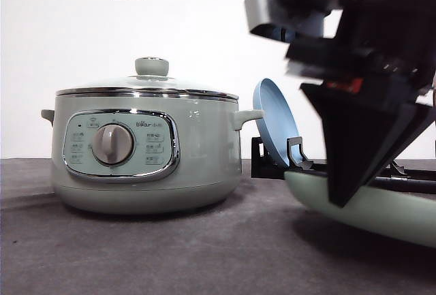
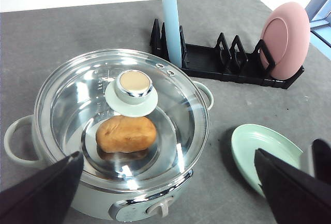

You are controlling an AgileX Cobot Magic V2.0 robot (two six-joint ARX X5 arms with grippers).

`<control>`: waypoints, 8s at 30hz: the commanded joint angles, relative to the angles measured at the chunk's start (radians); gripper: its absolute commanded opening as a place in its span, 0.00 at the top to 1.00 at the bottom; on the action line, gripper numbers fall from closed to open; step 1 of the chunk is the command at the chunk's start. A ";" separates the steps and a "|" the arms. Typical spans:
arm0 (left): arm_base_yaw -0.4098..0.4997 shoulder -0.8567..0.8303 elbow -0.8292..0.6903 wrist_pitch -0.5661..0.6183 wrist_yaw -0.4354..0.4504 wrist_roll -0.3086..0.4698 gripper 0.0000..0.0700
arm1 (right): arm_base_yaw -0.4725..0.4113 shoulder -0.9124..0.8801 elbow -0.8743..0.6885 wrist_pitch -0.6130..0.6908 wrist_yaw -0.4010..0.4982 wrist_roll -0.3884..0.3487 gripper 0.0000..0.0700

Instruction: Transfer potato from steamer to green plate

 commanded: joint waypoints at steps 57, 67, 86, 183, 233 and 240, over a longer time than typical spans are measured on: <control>-0.018 0.017 0.019 -0.025 0.005 0.119 0.04 | -0.267 -0.780 0.156 -0.049 -0.133 0.037 0.09; -0.030 0.162 0.121 -0.086 0.005 0.117 0.04 | -0.267 -0.802 0.156 -0.048 -0.133 0.037 0.09; -0.066 0.732 0.600 -0.323 -0.138 0.103 0.05 | -0.267 -0.802 0.156 -0.048 -0.127 0.036 0.09; -0.136 0.871 1.049 -0.494 -0.217 0.163 1.00 | -0.267 -0.802 0.156 -0.048 -0.075 0.041 0.09; 0.325 0.864 1.049 -0.496 -0.217 0.187 1.00 | -0.267 -0.192 0.362 -0.133 -0.346 -0.132 0.15; 0.325 0.864 1.049 -0.496 -0.217 0.188 1.00 | -0.267 0.183 0.686 -0.155 -0.399 -0.265 0.15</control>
